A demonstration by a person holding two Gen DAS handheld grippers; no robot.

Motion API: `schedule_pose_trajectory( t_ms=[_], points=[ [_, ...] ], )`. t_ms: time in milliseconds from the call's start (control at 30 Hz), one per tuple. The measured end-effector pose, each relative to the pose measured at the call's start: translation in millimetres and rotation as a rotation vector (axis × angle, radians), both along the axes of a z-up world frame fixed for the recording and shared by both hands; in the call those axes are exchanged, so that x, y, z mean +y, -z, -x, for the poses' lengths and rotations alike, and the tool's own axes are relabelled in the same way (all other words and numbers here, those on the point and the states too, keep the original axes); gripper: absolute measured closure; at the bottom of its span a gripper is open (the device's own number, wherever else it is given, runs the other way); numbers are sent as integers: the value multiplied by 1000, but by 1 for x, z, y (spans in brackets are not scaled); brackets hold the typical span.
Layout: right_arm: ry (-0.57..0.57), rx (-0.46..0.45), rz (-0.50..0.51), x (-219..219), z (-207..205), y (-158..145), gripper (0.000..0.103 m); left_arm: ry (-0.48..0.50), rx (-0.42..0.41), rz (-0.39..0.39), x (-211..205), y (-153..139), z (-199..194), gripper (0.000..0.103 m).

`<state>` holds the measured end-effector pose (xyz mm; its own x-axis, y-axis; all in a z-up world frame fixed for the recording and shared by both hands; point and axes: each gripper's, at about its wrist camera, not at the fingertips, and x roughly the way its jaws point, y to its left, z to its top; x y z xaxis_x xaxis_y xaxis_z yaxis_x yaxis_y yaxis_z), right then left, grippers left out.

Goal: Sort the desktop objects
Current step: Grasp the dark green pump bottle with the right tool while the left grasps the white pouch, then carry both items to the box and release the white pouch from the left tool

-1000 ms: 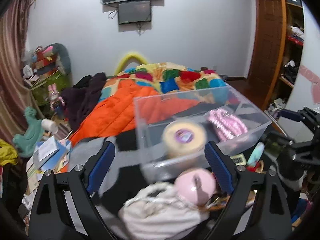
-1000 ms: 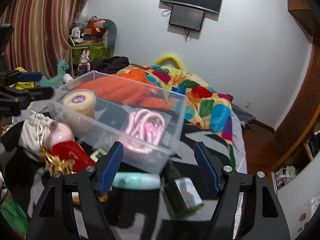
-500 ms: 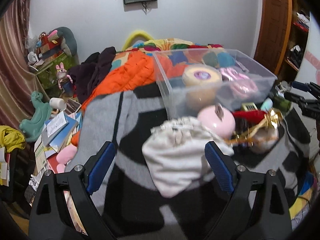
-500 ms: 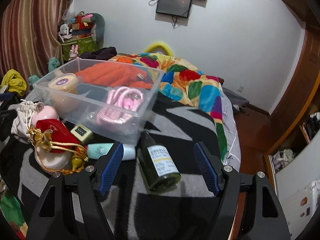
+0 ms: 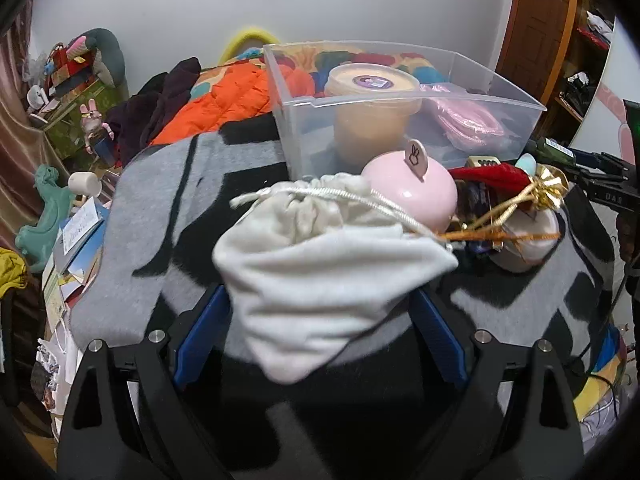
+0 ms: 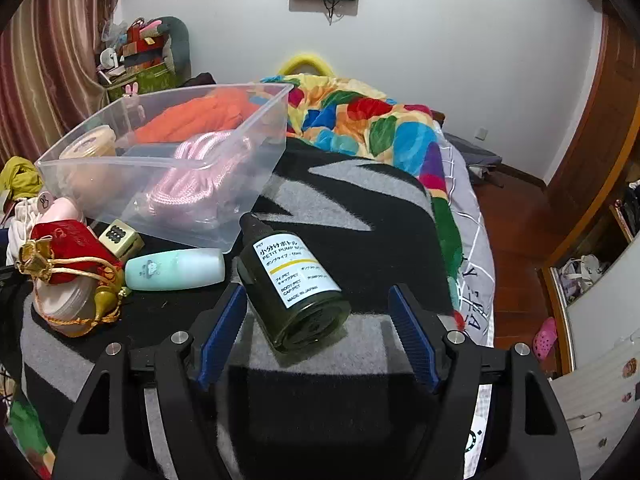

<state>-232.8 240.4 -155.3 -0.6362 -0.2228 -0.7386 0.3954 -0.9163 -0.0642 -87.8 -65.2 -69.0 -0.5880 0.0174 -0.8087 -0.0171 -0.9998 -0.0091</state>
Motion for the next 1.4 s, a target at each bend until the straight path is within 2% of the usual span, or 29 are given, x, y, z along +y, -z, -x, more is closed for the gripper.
schedule_pose_trajectory(
  t_ms=[100, 267, 333, 367, 500, 667, 800, 1000, 1167, 1400],
  points=[
    [-12, -9, 5, -3, 2, 4, 33, -2, -3, 2, 3, 2, 8, 7],
    [-38, -20, 42, -5, 8, 7, 36, -9, -13, -22, 2, 6, 14, 5],
    [-48, -25, 68, -7, 8, 7, 45, -14, -8, -29, 2, 6, 14, 5],
    [-57, -29, 77, -8, 8, 8, 54, -16, -6, -34, 2, 6, 14, 5],
    [-86, -35, 74, -14, 5, 10, 65, -30, -18, -77, -2, 7, 18, 5],
    [-98, -12, 61, -18, -6, 8, 65, -42, 3, -85, -2, 6, 17, 5],
    [-113, 2, 60, -18, -14, 3, 65, -32, 51, -89, -4, 1, 8, 18],
    [-129, 26, 75, -17, -23, -9, 65, -54, 84, -157, -20, -8, -3, 37],
    [-124, 46, 80, -16, -28, -17, 65, -100, 137, -102, -24, -22, -17, 41],
    [-130, 67, 111, -12, -34, -29, 65, -105, 208, -74, -27, -47, -39, 41]
  ],
)
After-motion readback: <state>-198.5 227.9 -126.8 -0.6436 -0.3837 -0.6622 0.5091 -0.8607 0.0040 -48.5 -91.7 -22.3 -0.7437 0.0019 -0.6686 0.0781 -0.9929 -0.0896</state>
